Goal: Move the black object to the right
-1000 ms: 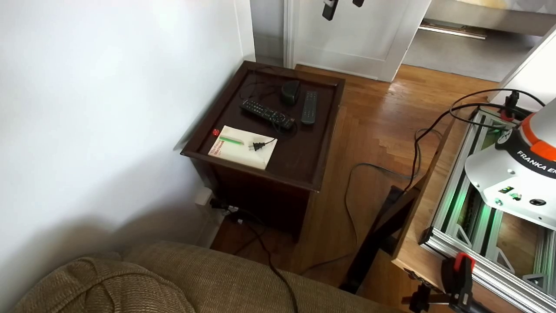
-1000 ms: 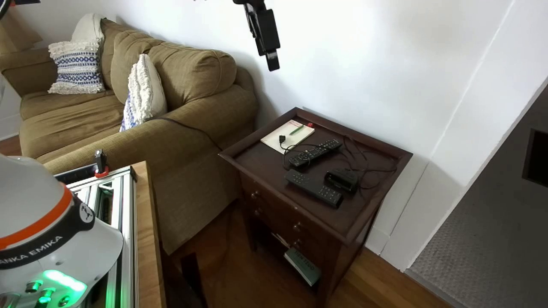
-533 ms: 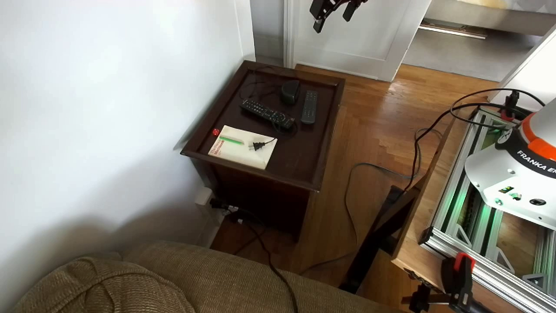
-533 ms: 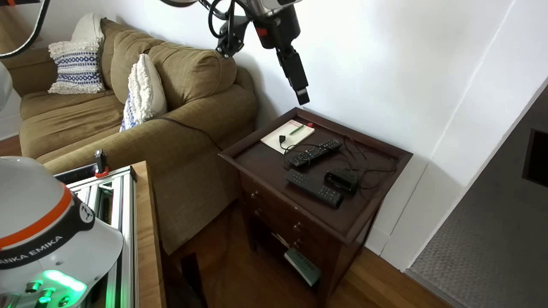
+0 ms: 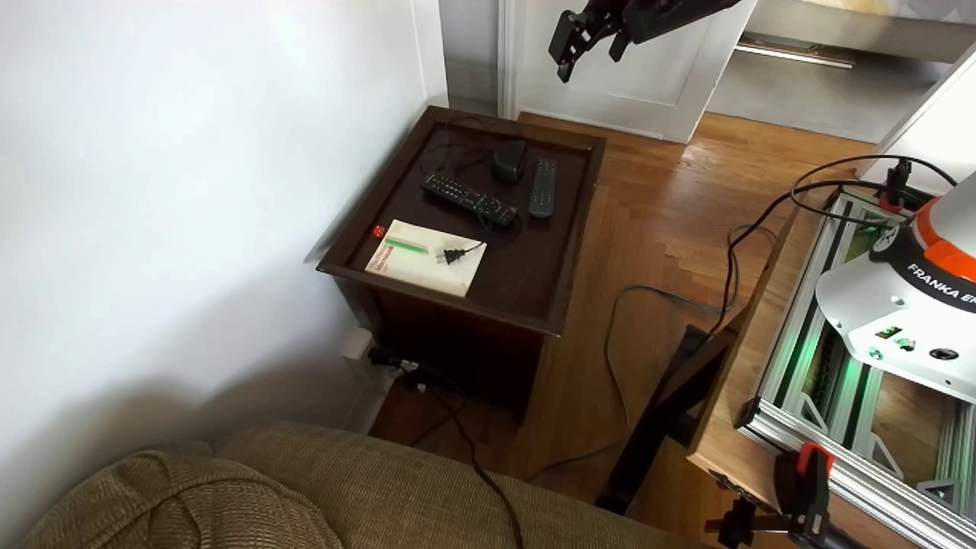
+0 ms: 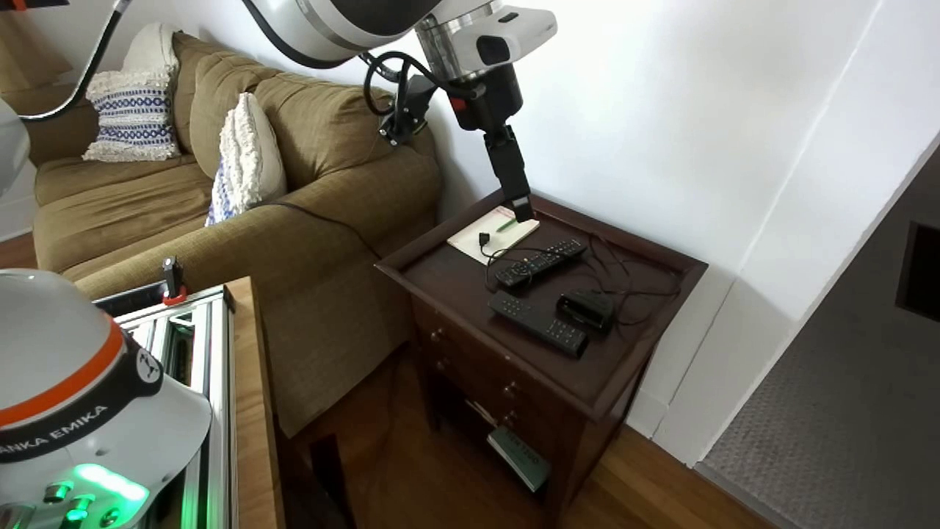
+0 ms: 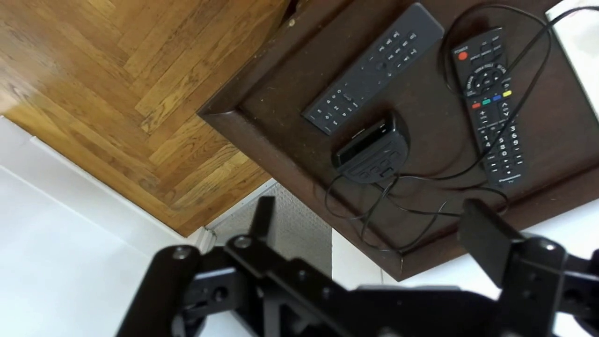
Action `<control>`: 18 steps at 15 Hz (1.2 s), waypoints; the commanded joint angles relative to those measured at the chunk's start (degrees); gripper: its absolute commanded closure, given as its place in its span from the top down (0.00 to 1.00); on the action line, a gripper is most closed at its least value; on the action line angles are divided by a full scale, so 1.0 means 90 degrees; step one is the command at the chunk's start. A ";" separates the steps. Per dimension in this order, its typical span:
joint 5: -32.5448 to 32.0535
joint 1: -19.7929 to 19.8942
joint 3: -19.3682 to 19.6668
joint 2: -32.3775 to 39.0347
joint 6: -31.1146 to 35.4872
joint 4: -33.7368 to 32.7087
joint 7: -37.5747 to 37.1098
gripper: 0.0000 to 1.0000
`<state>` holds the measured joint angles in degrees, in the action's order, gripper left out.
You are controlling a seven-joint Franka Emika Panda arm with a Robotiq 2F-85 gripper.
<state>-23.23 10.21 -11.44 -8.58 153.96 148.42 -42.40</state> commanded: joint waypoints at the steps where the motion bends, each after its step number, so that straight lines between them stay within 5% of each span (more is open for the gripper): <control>1: -0.0041 -0.0212 0.0217 0.0000 -0.0024 -0.0008 -0.0021 1.00; 4: -0.0042 -0.0212 0.0215 0.0000 -0.0024 -0.0008 -0.0026 1.00; 12: -0.0527 -0.0500 0.0606 0.1497 0.0554 -0.0550 -0.0307 1.00; 13: -0.0719 -0.0258 0.0430 0.1698 0.0765 -0.0646 -0.0432 1.00; 15: -0.1035 -0.0295 0.0579 0.2119 0.1058 -0.0881 -0.0689 0.75; 18: -0.1598 -0.0470 0.0881 0.2690 0.1432 -0.1259 -0.1253 0.51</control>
<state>-31.90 7.41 -6.17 9.67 163.55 141.26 -47.88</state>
